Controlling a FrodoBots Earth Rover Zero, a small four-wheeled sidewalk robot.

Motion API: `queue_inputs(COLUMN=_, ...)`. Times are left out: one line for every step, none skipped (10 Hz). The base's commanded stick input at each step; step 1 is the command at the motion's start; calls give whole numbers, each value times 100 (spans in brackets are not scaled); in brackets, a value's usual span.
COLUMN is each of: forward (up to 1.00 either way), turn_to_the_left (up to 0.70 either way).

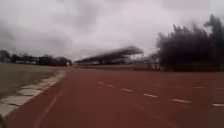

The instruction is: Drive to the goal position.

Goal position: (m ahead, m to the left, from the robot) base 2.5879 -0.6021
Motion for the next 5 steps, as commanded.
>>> queue_inputs(forward=70, turn_to_the_left=35)
queue_inputs(forward=70, turn_to_the_left=27)
queue_inputs(forward=70, turn_to_the_left=17)
queue_inputs(forward=70, turn_to_the_left=6)
queue_inputs(forward=70, turn_to_the_left=0)
